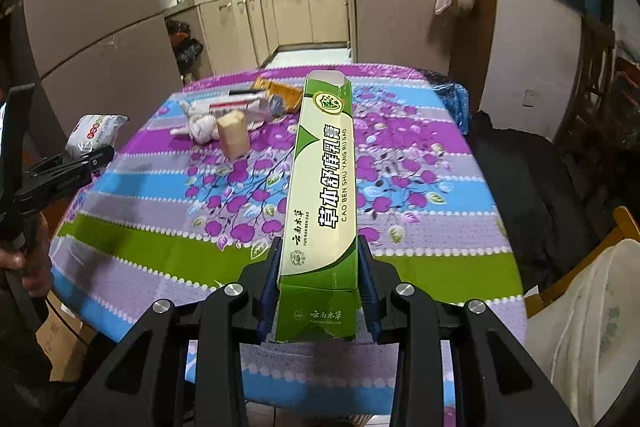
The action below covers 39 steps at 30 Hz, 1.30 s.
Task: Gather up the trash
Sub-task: 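Carry the snack bag and toothpaste box over the white bucket with both tools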
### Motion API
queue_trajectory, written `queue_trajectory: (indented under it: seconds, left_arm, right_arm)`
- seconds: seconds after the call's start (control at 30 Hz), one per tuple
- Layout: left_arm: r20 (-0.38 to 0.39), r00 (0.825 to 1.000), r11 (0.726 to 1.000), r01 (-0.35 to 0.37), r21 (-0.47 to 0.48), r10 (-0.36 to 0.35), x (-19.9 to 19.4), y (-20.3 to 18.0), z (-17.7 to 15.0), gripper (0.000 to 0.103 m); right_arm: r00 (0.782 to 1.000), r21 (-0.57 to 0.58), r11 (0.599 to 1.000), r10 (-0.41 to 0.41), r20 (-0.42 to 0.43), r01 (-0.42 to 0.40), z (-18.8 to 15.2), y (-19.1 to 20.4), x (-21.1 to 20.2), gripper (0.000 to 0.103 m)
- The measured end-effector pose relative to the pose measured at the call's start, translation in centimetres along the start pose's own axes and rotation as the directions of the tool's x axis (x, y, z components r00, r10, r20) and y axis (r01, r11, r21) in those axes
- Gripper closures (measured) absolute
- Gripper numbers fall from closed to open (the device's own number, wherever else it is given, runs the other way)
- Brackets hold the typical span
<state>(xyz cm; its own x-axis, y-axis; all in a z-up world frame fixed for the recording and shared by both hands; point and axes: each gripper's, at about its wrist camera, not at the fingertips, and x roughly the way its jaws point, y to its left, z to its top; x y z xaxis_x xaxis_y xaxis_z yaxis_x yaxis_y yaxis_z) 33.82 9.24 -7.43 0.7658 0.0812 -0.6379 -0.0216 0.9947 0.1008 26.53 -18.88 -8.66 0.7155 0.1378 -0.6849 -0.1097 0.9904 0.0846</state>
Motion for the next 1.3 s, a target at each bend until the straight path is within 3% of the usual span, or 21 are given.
queue_trajectory:
  seconds: [0.33,0.57,0.87,1.03,1.3]
  left_arm:
    - [0.077,0.995,0.993,0.057,0.101,-0.065,-3.9,-5.5,2.2,0.054]
    - [0.11,0.975,0.961,0.163,0.225,-0.192,-6.6,-12.9,3.6,0.054]
    - [0.036,0.918,0.854,0.353,0.381,-0.395,-8.7,-25.5,4.1,0.054]
    - [0.004,0.889,0.776,0.397,0.49,-0.457,-10.0,-32.6,2.5,0.054]
    - [-0.079,0.852,0.666,0.46,0.588,-0.518,-10.8,-41.0,0.2,0.054]
  right_arm:
    - [0.997,0.055,0.997,-0.055,0.06,0.052,0.7,-4.6,-6.9,0.067]
    - [0.983,0.111,0.98,-0.172,0.057,0.165,0.2,-9.9,-11.9,0.067]
    - [0.949,0.233,0.921,-0.312,-0.035,0.311,-3.2,-19.7,-17.4,0.067]
    - [0.927,0.29,0.881,-0.365,-0.087,0.374,-6.0,-24.0,-19.8,0.067]
    - [0.894,0.379,0.81,-0.404,-0.192,0.447,-9.6,-30.6,-21.5,0.067]
